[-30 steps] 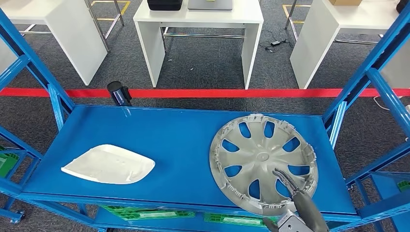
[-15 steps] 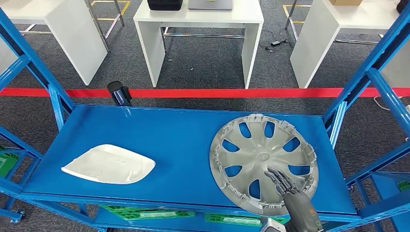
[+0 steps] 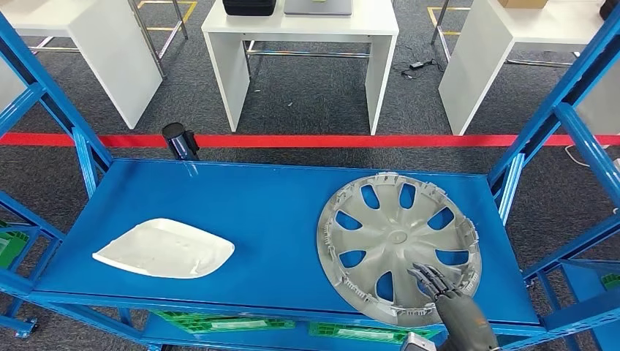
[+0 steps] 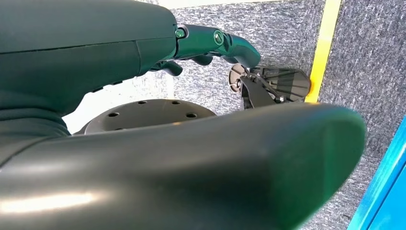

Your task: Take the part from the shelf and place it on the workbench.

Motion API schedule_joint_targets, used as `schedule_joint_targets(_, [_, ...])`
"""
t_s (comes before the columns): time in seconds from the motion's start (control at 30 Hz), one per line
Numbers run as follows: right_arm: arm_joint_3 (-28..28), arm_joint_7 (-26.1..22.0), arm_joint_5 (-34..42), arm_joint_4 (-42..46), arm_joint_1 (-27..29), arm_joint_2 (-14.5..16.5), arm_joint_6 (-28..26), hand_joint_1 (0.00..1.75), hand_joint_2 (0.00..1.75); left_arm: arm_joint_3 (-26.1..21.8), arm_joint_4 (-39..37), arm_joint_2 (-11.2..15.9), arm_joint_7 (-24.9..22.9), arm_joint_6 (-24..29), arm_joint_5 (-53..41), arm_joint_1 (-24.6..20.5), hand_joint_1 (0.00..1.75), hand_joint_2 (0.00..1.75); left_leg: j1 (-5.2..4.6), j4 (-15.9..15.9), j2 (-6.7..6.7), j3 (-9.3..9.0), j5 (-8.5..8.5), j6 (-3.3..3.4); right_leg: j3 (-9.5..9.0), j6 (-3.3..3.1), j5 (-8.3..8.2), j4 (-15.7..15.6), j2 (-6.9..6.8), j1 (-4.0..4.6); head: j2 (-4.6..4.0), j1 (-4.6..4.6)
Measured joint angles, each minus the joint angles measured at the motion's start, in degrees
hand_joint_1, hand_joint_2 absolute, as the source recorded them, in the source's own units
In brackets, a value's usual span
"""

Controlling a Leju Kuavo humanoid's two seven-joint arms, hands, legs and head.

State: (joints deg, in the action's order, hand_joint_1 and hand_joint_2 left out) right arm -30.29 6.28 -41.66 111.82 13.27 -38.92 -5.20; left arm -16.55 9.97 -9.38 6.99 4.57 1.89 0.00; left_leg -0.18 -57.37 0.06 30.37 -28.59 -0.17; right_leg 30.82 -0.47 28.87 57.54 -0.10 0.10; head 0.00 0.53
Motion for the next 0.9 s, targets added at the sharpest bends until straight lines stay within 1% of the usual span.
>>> schedule_joint_targets(0.23, [-0.1,0.2,-4.1,-0.3,0.0,-0.4,-1.9,0.0,1.75,-0.4,0.0,0.0,0.0,0.0,0.0,0.0,0.0,0.0,0.0,0.0,0.0,-0.01,0.0,0.0,0.0,0.0,0.0,0.0,0.0,0.0,0.0,-0.01])
schedule_joint_targets(0.5, [-0.5,0.0,-6.0,-1.4,-0.2,-0.1,-2.9,0.0,1.75,-0.9,0.0,0.0,0.3,0.1,0.0,0.0,0.0,0.0,0.0,0.0,0.0,0.0,0.0,0.0,0.0,0.0,0.0,0.0,0.0,0.0,0.0,-0.01])
schedule_joint_targets(0.9, [-3.4,-2.2,-8.4,-8.6,-3.7,2.9,-1.0,0.0,1.75,-0.9,0.0,0.0,0.4,0.2,0.0,0.0,0.0,0.0,0.01,0.0,0.0,0.0,0.01,0.0,-0.02,0.0,0.0,0.0,0.0,0.01,0.0,0.0])
